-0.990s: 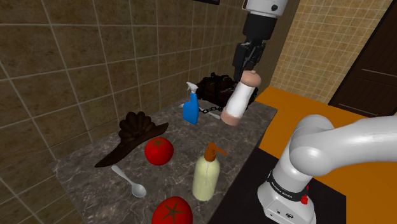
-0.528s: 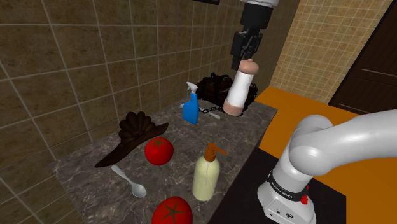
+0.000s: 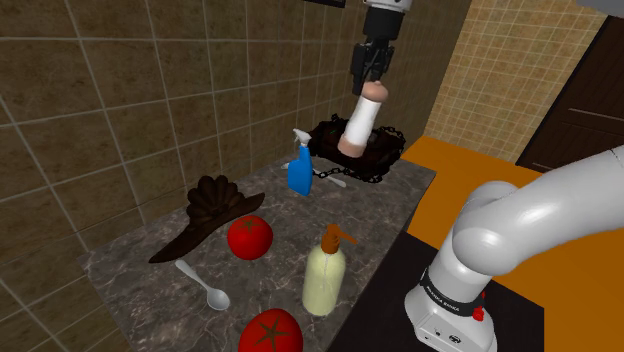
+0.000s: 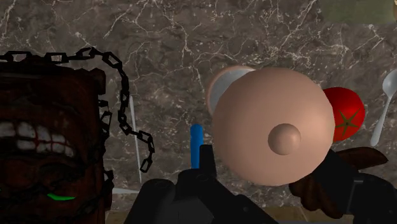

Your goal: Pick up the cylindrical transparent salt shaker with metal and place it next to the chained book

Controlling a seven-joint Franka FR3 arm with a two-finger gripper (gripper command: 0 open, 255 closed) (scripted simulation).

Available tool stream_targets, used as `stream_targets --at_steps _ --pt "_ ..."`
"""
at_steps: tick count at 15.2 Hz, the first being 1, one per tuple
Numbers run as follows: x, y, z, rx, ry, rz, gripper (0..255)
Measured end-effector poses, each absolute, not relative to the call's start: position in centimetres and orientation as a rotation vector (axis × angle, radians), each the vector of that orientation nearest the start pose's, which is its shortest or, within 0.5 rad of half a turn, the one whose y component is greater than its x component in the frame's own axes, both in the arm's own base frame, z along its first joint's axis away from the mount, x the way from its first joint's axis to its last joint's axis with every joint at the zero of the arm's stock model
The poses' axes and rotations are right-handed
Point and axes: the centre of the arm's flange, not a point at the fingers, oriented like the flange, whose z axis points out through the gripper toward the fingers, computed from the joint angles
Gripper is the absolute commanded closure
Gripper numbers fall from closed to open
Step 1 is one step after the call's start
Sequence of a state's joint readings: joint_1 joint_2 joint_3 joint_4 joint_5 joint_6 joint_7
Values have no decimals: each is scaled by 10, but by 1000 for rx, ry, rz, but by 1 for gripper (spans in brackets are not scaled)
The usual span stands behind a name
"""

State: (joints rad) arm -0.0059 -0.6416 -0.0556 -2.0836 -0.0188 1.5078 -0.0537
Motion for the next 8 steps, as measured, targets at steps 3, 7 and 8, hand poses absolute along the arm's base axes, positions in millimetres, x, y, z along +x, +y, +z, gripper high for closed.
stream_targets --at_steps 3,7,8 --pt "368 -54 667 -3129 -1 -103 255" --pt "375 -60 650 -3130 -1 -102 255" --pt "375 -60 644 -3130 -1 -103 255"
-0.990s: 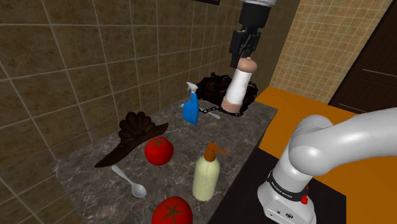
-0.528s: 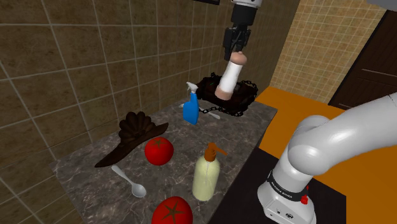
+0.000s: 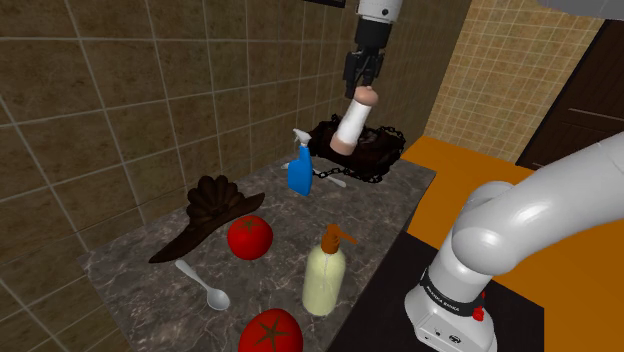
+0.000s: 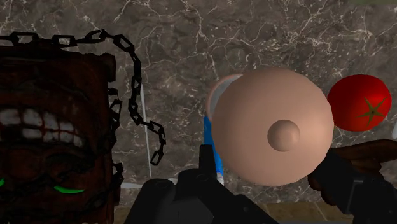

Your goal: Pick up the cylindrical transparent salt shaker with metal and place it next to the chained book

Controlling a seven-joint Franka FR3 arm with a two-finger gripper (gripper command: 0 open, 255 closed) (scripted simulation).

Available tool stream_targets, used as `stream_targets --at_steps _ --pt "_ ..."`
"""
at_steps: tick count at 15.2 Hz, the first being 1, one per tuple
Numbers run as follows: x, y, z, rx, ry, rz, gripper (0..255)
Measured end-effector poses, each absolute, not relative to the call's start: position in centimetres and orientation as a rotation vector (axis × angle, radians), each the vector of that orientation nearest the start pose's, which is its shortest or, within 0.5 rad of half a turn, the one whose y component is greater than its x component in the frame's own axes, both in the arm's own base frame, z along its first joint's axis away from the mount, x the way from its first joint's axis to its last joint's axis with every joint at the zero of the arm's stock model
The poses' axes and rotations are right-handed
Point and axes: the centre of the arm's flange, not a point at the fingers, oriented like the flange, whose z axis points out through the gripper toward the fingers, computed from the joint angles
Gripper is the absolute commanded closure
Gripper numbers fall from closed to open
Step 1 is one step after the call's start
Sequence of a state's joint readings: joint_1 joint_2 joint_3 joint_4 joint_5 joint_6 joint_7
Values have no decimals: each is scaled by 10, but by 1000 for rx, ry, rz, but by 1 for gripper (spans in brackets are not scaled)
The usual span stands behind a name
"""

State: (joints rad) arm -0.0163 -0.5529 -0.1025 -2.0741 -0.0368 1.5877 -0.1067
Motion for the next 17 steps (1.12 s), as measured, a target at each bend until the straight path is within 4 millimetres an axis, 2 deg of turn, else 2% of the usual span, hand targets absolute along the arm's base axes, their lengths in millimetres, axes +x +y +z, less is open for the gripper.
stream_targets --at_steps 17 --pt "376 -62 555 -3130 -1 -102 255"
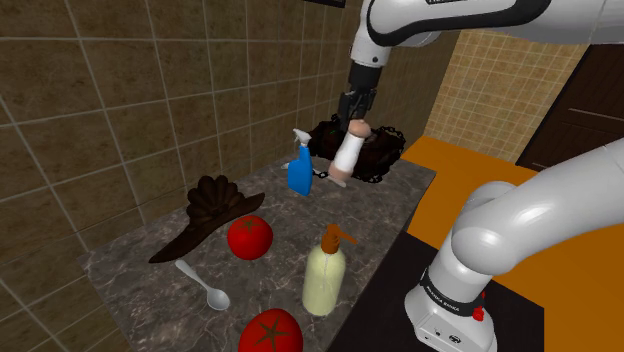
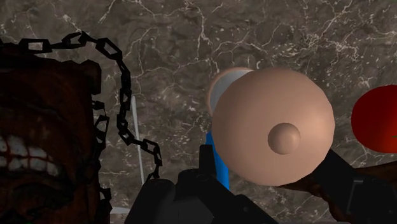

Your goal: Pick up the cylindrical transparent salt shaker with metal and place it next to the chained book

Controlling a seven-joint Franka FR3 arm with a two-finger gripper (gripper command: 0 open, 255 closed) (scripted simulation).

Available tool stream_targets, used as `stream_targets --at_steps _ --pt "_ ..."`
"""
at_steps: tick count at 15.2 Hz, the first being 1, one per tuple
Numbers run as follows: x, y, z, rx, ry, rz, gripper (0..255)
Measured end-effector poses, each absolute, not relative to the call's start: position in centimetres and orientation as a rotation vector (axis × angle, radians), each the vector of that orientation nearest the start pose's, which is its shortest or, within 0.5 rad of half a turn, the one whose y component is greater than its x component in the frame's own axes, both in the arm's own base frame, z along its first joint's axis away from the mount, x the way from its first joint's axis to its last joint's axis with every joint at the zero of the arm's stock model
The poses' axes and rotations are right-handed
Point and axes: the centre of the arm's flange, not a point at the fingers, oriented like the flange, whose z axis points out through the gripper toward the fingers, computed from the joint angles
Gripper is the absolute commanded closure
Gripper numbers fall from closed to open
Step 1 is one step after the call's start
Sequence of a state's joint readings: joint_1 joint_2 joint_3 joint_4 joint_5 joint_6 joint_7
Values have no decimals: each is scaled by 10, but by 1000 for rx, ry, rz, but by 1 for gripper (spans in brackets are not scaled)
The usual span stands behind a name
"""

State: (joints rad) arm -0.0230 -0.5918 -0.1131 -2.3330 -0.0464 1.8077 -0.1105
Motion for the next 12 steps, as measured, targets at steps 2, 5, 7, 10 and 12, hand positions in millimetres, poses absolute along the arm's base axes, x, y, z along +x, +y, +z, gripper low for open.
stream_targets --at_steps 2,5,7,10,12 --pt "375 -61 545 -3130 -1 -103 255" --pt "375 -60 528 -3130 -2 -102 255" --pt "375 -60 519 -3130 -2 -103 255" --pt "376 -61 503 -3130 -2 -102 255" --pt "376 -60 492 -3130 -2 -102 255"
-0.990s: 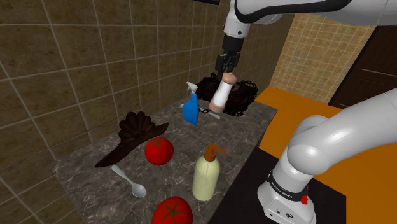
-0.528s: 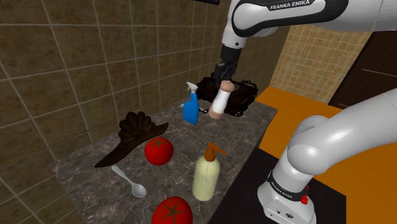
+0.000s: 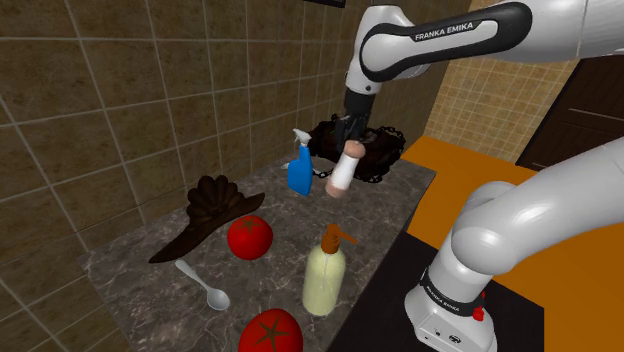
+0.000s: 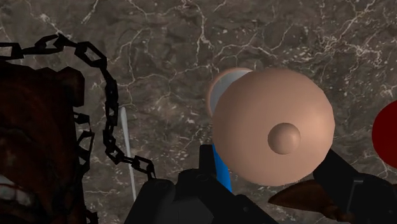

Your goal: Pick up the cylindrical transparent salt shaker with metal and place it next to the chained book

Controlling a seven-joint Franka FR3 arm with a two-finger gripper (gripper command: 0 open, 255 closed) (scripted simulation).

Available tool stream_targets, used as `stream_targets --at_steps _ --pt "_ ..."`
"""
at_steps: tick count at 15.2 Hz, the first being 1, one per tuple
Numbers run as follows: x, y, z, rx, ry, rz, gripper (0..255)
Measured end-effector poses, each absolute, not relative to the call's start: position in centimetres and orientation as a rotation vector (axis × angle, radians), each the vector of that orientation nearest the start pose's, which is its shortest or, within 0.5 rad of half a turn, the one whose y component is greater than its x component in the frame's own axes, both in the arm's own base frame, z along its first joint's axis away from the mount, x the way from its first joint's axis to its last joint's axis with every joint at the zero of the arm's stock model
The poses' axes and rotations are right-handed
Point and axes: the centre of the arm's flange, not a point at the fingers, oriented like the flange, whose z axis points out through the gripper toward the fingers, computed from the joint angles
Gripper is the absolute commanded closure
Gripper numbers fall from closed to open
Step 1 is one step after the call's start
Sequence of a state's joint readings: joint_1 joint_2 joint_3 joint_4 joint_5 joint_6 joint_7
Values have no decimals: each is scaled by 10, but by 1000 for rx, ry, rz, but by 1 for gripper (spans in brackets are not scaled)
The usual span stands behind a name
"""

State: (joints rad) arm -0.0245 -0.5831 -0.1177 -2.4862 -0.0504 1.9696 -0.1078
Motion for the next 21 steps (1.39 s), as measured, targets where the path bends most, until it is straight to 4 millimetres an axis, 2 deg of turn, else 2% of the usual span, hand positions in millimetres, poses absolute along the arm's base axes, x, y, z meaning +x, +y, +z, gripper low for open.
stream_targets --at_steps 14,17,21 --pt "376 -60 418 -3130 -1 -102 255" --pt "375 -61 409 -3130 -2 -103 255" --pt "375 -61 408 -3130 -2 -103 255"
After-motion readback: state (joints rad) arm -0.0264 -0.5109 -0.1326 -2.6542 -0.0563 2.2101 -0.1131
